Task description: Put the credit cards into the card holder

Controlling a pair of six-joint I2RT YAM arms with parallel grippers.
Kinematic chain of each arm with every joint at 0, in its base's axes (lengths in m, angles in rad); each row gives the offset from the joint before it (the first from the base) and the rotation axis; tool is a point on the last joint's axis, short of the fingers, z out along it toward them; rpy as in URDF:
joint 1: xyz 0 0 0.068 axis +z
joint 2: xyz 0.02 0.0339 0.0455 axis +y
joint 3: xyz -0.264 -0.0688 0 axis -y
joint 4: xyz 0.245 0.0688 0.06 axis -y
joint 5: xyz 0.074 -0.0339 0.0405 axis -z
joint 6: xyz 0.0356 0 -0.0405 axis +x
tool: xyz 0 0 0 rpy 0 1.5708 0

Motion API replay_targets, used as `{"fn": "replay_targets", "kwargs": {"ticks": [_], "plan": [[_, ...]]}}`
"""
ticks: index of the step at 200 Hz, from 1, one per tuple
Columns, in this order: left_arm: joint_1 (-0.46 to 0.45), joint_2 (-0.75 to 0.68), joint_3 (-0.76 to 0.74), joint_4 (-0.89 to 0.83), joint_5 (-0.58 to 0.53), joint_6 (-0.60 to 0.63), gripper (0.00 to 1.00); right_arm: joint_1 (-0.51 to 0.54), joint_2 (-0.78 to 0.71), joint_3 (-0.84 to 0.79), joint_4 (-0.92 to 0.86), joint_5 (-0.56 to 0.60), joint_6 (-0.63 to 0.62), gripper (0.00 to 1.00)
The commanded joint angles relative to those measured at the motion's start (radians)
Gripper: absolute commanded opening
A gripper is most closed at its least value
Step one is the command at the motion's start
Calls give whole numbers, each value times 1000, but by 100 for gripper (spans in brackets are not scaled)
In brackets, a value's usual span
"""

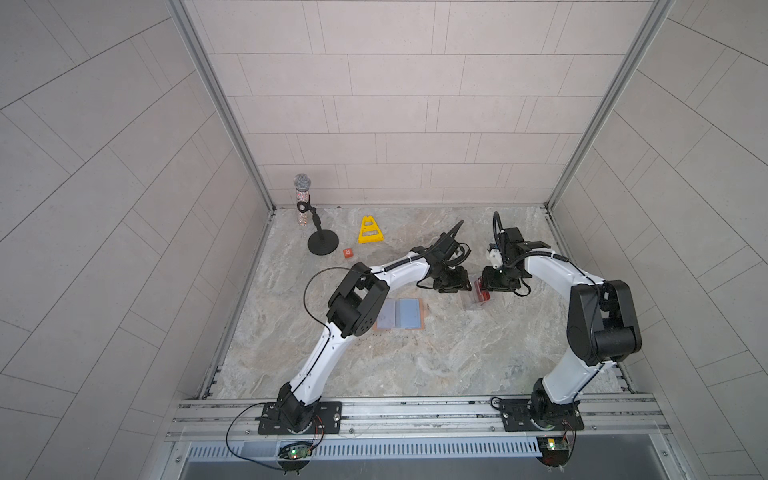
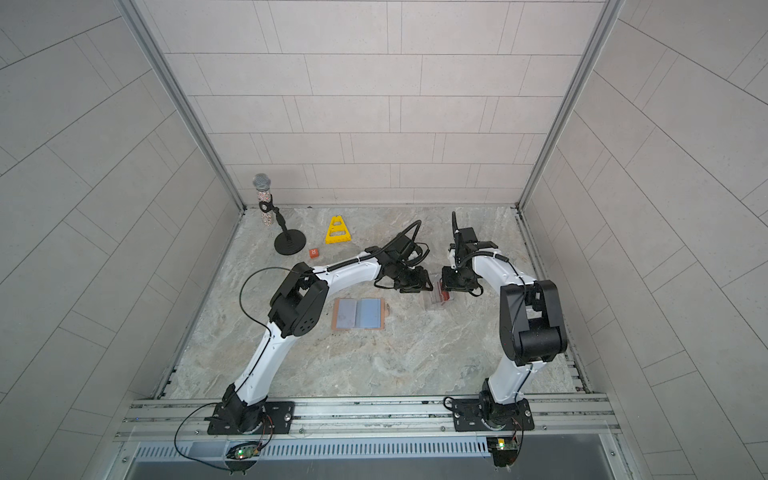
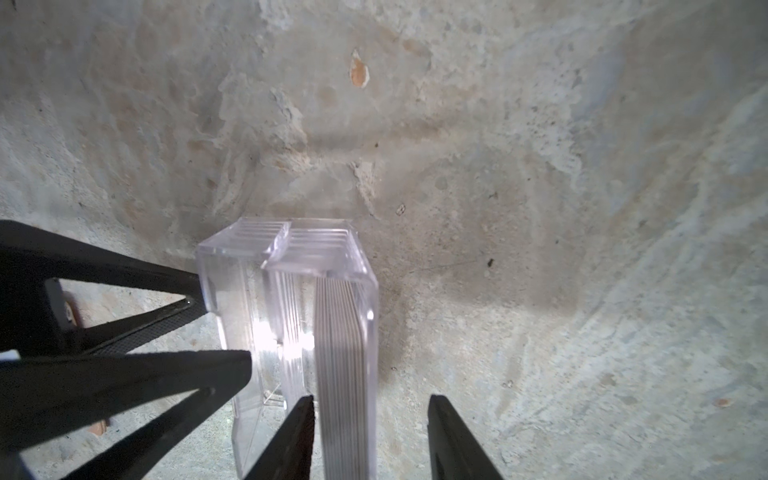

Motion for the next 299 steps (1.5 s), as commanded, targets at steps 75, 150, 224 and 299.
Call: {"fn": "replay_targets", "kwargs": {"ticks": [75,150,224,299], "plan": [[-12,21,-43,-11,-48,-19,52,0,35,22,-14,54,-24,46],[-12,6,-72,-19,-87,-28,49,3,15,32,-38,88,-24,46],[-10,4,-74,-16,-80,-28,49,13,0,44,-62,111,-29,46],[-10,3,-75,-18,-77,-28,48,45,-15,66,-100,178,-42,45]]}}
